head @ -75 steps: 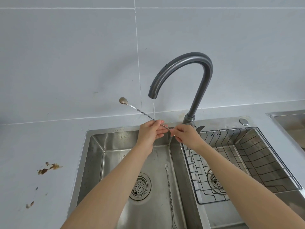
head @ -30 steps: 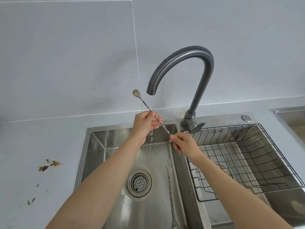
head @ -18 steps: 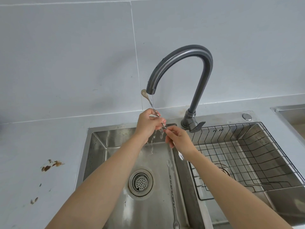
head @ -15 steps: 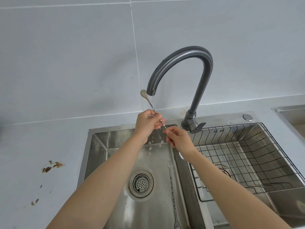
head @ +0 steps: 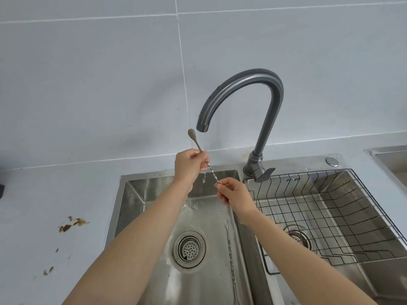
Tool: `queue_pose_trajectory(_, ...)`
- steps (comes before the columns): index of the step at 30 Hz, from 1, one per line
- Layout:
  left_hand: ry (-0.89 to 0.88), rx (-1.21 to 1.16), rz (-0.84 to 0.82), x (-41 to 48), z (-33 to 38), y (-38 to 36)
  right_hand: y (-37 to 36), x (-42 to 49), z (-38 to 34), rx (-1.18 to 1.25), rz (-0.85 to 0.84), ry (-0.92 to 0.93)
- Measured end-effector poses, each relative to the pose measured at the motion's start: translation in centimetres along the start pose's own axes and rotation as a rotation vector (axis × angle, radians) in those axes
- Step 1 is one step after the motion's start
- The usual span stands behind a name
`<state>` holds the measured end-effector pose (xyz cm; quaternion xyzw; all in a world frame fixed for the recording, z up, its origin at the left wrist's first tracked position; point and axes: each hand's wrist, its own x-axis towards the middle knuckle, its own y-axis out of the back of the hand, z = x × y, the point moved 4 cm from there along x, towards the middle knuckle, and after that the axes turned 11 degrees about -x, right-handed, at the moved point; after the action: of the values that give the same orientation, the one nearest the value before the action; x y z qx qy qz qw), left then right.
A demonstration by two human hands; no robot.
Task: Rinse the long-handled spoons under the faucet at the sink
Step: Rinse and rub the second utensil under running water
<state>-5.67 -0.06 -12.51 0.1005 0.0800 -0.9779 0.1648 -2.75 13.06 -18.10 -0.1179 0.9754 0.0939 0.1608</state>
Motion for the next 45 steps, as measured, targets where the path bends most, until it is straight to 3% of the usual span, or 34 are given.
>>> queue_pose_trajectory(9,0.018,-0.030,-0.018,-0.5,0.1,-0.6,0.4,-0.9,0.9,-0.056,-0.038,-0.015)
queue_pose_trajectory(32,0.092,-0.054,-0.031,0.2,-1.5,0.8,-0.9,-3.2,4.0,0.149,-0.070,-0.144)
queue_pose_trajectory(45,0.097,0.035,-0.150,0.4,-1.3,-0.5,-0.1,-4.0,4.6,0.152,-0.049,-0.151)
